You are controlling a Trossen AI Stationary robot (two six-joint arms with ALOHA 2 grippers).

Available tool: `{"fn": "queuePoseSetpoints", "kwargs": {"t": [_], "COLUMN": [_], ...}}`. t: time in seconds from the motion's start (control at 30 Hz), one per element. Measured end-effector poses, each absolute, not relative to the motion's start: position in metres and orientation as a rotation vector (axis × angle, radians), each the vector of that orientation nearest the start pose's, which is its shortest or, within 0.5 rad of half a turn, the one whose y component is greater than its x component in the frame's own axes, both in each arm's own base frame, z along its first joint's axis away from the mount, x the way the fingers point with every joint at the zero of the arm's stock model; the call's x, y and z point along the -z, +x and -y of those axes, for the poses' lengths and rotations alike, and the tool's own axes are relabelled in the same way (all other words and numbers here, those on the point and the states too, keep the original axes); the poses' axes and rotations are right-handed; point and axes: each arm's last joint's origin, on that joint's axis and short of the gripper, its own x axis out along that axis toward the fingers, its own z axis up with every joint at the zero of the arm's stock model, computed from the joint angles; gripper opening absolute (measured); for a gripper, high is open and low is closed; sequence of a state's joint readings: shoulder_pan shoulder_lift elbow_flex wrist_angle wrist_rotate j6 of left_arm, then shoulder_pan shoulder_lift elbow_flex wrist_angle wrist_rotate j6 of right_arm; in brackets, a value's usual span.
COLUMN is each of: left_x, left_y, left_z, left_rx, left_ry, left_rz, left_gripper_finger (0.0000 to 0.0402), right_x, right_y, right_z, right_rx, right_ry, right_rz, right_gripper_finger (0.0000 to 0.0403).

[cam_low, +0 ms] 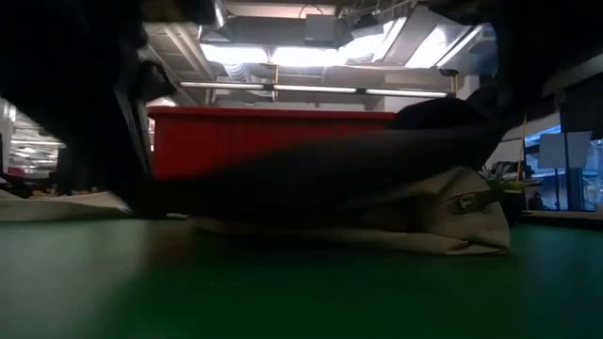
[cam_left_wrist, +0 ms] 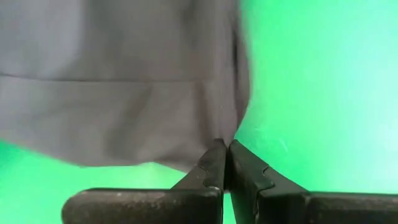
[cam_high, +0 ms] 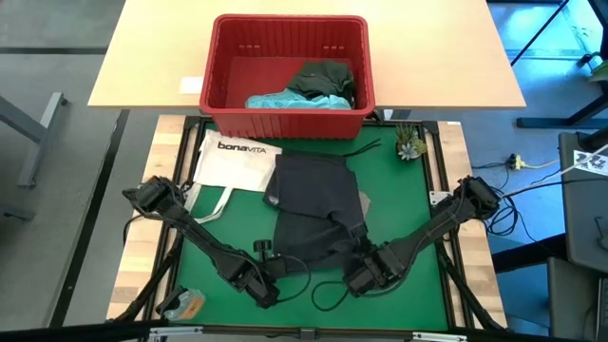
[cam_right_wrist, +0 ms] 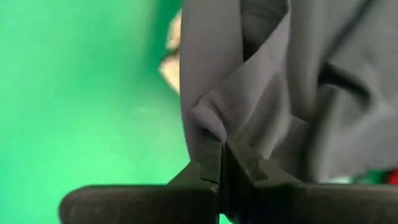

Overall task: Fold Laundry from Bin
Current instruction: Fold the black shorts from the red laundry bin

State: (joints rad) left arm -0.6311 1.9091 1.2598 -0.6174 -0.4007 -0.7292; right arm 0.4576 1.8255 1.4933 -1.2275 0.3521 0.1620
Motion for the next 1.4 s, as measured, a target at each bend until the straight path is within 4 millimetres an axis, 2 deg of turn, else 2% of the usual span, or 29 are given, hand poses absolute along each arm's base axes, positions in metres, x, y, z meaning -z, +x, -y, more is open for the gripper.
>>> {"fn": "queuePoseSetpoints", "kwargs": {"t": [0.1, 0.27, 0.4, 0.5, 0.67, 0.93, 1.07, 1.23, 1.4], "left_x": [-0.182, -0.22, -0.242, -0.253, -0.257, -0.259, -0.259, -0.259, -0.261], "left_y": [0.297, 0.286, 0.281, 0.28, 0.288, 0.299, 0.301, 0.302, 0.305], "left_z": [0.199, 0.17, 0.14, 0.119, 0.084, 0.019, -0.011, -0.045, -0.071], "left_rx": [-0.223, -0.316, -0.408, -0.449, -0.519, -0.666, -0.704, -0.722, -0.677], "left_ry": [-0.025, 0.007, 0.043, 0.082, 0.16, 0.258, 0.25, 0.242, 0.204], "left_rz": [-1.07, -1.035, -1.023, -1.025, -1.052, -1.111, -1.155, -1.179, -1.158], "left_gripper_finger": [0.0003, 0.0002, 0.0001, 0.0001, 0.0001, 0.0, 0.0, 0.0, 0.0], "right_x": [-0.25, -0.28, -0.299, -0.305, -0.304, -0.282, -0.274, -0.274, -0.275], "right_y": [0.304, 0.293, 0.29, 0.292, 0.298, 0.295, 0.295, 0.291, 0.279], "right_z": [-0.135, -0.122, -0.097, -0.073, -0.027, 0.045, 0.074, 0.107, 0.137], "right_rx": [0.127, 0.2, 0.259, 0.324, 0.445, 0.623, 0.647, 0.69, 0.771], "right_ry": [-0.511, -0.512, -0.436, -0.386, -0.316, -0.251, -0.196, -0.156, -0.089], "right_rz": [-1.383, -1.278, -1.229, -1.232, -1.262, -1.334, -1.316, -1.29, -1.298], "right_gripper_finger": [0.0005, 0.0005, 0.0005, 0.0005, 0.0005, 0.0005, 0.0005, 0.0005, 0.0005]}}
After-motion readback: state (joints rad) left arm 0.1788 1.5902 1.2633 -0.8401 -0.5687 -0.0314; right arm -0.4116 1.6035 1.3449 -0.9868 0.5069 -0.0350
